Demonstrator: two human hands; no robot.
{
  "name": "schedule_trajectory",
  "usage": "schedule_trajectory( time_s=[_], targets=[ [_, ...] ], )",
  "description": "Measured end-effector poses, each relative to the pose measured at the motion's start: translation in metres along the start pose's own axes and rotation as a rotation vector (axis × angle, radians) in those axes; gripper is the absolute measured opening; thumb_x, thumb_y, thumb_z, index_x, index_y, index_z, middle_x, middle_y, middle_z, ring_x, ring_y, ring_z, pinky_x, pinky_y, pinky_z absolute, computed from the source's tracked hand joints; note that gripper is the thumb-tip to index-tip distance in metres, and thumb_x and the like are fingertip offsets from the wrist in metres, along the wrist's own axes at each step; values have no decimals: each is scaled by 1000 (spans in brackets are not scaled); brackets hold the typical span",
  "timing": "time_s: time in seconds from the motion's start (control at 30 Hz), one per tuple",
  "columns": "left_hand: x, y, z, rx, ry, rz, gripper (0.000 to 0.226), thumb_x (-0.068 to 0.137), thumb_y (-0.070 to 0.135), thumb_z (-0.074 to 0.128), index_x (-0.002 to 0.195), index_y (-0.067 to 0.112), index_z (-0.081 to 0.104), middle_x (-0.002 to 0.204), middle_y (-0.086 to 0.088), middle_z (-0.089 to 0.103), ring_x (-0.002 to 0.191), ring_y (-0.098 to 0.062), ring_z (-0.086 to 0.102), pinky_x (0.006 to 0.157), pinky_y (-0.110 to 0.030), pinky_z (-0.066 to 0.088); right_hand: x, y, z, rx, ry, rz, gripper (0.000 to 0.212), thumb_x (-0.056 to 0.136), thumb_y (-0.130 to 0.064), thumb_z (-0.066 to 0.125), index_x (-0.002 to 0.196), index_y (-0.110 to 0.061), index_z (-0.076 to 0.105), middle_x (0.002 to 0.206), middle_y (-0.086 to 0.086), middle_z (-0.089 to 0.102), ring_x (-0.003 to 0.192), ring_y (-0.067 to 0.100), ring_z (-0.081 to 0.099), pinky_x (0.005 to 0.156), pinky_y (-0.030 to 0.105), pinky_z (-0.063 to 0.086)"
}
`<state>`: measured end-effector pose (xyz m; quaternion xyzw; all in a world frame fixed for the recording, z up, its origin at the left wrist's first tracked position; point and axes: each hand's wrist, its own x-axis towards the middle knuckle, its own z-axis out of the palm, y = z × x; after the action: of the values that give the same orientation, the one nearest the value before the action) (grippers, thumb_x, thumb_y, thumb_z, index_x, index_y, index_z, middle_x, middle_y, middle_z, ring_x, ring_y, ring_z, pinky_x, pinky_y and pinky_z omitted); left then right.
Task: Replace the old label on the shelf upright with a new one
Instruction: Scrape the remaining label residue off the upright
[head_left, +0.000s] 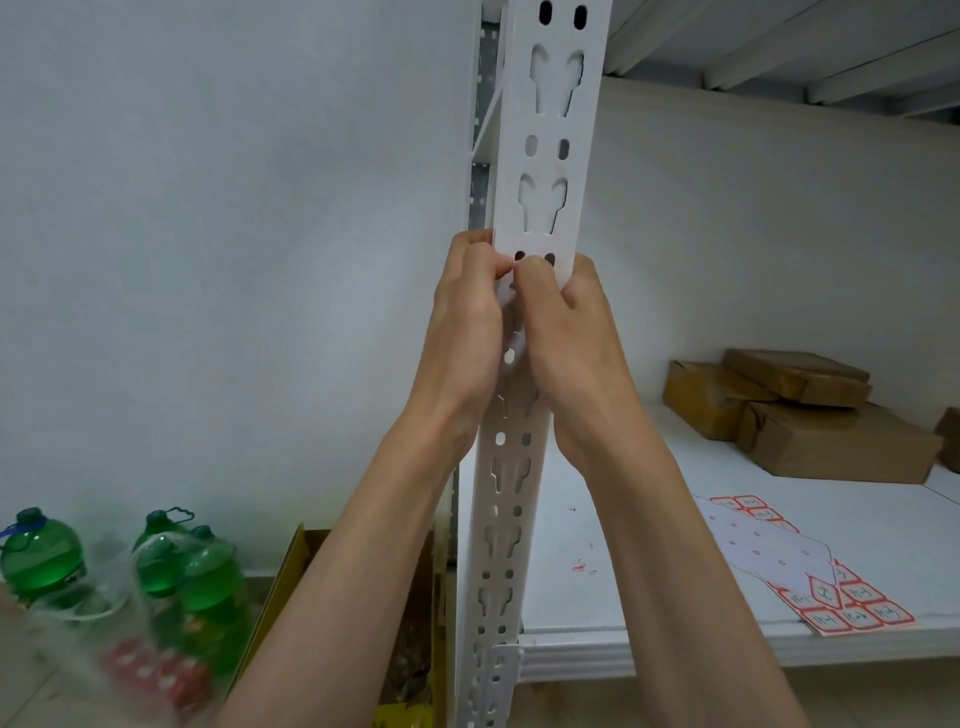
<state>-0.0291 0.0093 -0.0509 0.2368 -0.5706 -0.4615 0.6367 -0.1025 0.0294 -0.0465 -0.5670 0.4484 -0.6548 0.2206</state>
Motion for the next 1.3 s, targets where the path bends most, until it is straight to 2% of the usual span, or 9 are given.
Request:
schedule_trajectory(
  time_s=[0.3, 0.43, 0.6, 0.7, 0.83, 0.93, 1.07, 1.2, 1.3],
  targets=[
    [-2, 2, 2, 24, 10, 17, 42, 82, 36, 42, 111, 9, 56, 113, -24, 63, 93, -24, 63, 77, -42, 49, -3, 4, 1, 0, 8, -27, 20, 99, -33, 44, 106, -16, 50, 75, -12, 57, 63, -5, 56, 67, 30, 52],
    [-3, 1, 2, 23, 10, 9, 38, 82, 36, 42, 109, 15, 58, 114, -18, 68, 96, -26, 67, 77, -41, 51, -3, 4, 1, 22, 0, -22, 22, 96, -35, 49, 106, -15, 51, 78, -10, 59, 68, 2, 59, 65, 30, 53],
    [-3, 2, 3, 20, 1, 16, 48, 81, 37, 41, 116, 7, 56, 115, -20, 67, 93, -23, 66, 77, -40, 50, -2, 2, 2, 22, 8, -37, 24, 94, -33, 52, 103, -11, 52, 73, -12, 56, 60, 0, 55, 58, 23, 47],
    [-3, 2, 3, 18, -5, 19, 50, 81, 38, 40, 116, 6, 55, 116, -20, 67, 92, -21, 65, 76, -39, 48, -2, 1, 1, 11, -6, -35, 23, 94, -33, 52, 105, -13, 52, 76, -10, 59, 63, 0, 57, 58, 24, 49],
    [-3, 3, 2, -8, -43, 20, 39, 81, 39, 38, 106, 14, 55, 99, -11, 68, 89, -21, 65, 74, -37, 47, -3, -1, 0, -17, -23, -41, 20, 94, -31, 52, 108, -17, 52, 83, -9, 63, 74, 6, 63, 70, 34, 59],
    [-3, 2, 2, -26, -44, 35, 33, 81, 37, 38, 100, 16, 55, 96, -10, 65, 87, -22, 63, 72, -37, 46, -4, -3, -3, -22, -41, -39, 19, 94, -29, 53, 109, -17, 50, 83, -10, 62, 74, 4, 63, 74, 38, 59],
    [-3, 2, 2, -35, -52, 69, 25, 82, 36, 37, 89, 20, 54, 92, -7, 66, 84, -20, 63, 74, -38, 47, -5, -5, -5, -67, -70, -60, 20, 96, -29, 52, 111, -17, 47, 85, -10, 61, 72, 1, 63, 72, 35, 59],
    [-2, 0, 2, -19, -60, 82, 22, 85, 36, 36, 83, 22, 53, 81, 1, 66, 76, -15, 63, 66, -29, 49, -4, -5, -6, -74, -73, -73, 22, 96, -27, 52, 113, -14, 46, 86, -9, 60, 74, 5, 62, 72, 37, 60],
    [-3, -1, 1, -20, -63, 86, 24, 92, 33, 34, 86, 21, 53, 83, -1, 66, 79, -17, 64, 67, -31, 49, -5, -3, -6, -64, -64, -66, 18, 97, -28, 50, 110, -16, 47, 86, -9, 59, 74, 6, 60, 68, 33, 57]
  ],
)
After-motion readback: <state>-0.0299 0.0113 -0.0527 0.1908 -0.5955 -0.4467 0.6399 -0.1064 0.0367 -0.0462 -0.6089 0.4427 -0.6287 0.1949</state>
